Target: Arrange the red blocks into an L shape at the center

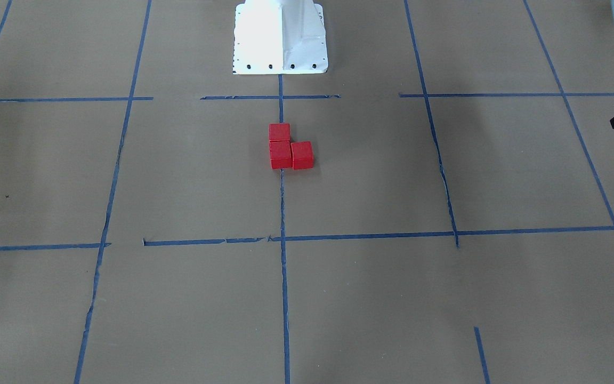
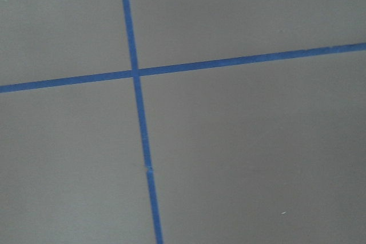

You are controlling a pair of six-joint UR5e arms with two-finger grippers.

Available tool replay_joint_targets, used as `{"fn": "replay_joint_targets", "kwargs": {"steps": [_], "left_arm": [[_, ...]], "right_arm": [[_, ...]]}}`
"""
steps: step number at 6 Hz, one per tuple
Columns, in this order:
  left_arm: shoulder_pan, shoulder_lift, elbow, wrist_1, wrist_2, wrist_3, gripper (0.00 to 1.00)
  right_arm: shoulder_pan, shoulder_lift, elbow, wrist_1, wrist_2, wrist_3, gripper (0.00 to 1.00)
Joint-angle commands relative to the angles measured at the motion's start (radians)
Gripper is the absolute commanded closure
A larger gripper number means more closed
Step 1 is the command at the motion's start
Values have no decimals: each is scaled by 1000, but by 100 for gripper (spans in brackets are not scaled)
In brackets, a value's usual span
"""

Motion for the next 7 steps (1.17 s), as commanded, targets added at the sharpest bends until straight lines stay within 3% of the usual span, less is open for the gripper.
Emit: {"fn": "replay_joint_targets", "kwargs": {"steps": [1, 4, 7], "left_arm": [[-59, 6, 73, 4, -131, 56, 0], [-70, 5, 59, 52, -54, 21, 0], [-71, 8, 63, 76, -62, 19, 0]], "right_arm": [[19, -39, 12, -37, 0, -81, 0], [19, -67, 15, -37, -29, -166, 0], [17, -113, 13, -34, -19, -210, 0]]}}
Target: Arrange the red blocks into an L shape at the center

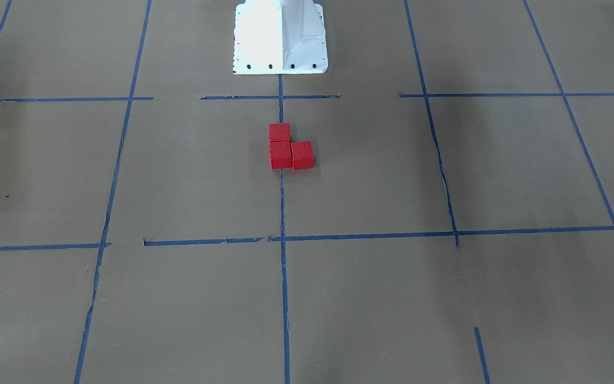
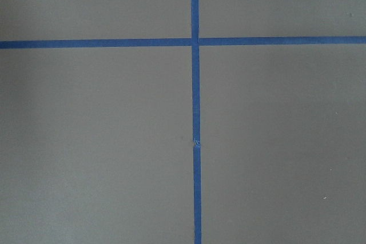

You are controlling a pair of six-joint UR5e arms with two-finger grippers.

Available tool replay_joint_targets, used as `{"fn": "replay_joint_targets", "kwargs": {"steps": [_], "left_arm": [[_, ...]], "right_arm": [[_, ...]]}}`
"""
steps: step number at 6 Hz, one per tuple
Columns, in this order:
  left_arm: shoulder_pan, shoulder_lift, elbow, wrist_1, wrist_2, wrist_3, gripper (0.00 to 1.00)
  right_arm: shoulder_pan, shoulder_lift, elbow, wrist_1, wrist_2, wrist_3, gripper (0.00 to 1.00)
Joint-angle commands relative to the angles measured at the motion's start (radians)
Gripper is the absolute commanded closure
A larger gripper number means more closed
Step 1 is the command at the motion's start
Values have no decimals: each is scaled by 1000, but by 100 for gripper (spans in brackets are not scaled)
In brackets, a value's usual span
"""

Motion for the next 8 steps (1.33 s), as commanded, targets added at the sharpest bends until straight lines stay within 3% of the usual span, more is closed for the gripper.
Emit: {"fn": "replay_joint_targets", "kwargs": {"steps": [1, 8], "left_arm": [[0, 1, -6, 9, -1, -2, 0], [-43, -2, -48, 26, 5, -3, 0]], "right_arm": [[-1, -7, 7, 1, 4, -7, 0], [-1, -9, 4, 1, -1, -2, 0]]}}
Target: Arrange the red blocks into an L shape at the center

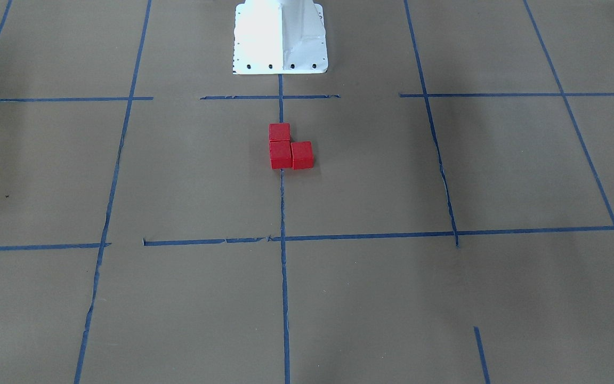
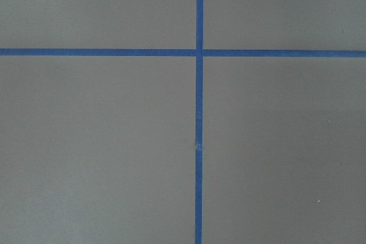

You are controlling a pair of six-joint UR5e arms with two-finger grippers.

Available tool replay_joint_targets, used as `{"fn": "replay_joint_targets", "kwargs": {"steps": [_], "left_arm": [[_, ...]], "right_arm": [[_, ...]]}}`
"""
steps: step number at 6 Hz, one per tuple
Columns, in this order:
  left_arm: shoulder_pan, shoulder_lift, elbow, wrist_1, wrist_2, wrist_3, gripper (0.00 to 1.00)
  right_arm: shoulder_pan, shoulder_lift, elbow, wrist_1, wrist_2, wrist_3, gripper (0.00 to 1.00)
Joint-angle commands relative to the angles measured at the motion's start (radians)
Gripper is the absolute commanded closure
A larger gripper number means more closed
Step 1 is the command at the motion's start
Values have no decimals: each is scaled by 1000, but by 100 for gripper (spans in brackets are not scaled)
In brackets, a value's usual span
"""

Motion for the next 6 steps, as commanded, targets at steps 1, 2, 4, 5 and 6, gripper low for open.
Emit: {"fn": "replay_joint_targets", "kwargs": {"steps": [1, 2, 4, 5, 6], "left_arm": [[-1, 3, 6, -9, -4, -4, 0], [-1, 12, -8, -10, -2, -6, 0], [4, 10, -3, -9, -1, -6, 0], [4, 14, 11, -1, -4, -5, 0], [4, 21, 20, -3, -4, -3, 0]], "right_arm": [[0, -6, 1, 1, 4, 0, 0], [0, -8, 2, 4, 6, -5, 0], [0, -8, 1, 4, 7, -6, 0], [0, -8, 2, 6, 7, -6, 0], [0, -8, 2, 4, 7, -6, 0]]}}
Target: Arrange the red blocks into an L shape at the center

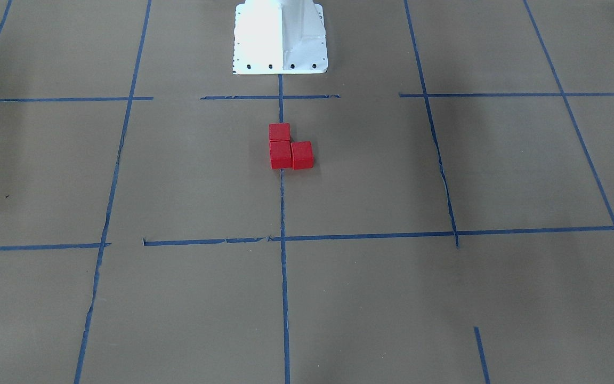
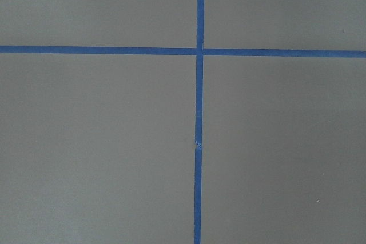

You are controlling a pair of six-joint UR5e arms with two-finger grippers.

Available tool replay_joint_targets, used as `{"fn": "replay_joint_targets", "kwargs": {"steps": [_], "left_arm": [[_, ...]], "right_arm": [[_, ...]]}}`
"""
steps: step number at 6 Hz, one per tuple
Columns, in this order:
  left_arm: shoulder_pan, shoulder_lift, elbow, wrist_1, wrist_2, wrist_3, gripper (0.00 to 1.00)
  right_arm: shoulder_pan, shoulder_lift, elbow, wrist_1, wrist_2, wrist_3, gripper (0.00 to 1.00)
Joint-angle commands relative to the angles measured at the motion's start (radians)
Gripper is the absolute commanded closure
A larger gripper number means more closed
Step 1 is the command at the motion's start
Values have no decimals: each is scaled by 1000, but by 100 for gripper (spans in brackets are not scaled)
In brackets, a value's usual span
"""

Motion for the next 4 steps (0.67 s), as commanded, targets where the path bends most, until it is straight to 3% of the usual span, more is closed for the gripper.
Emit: {"fn": "replay_joint_targets", "kwargs": {"steps": [1, 4], "left_arm": [[-1, 8, 24, 1, -1, 2, 0], [-3, 6, 18, 1, 1, 12, 0]], "right_arm": [[0, -2, 2, 1, 0, 0, 0], [0, -6, 4, 2, -1, -2, 0]]}}
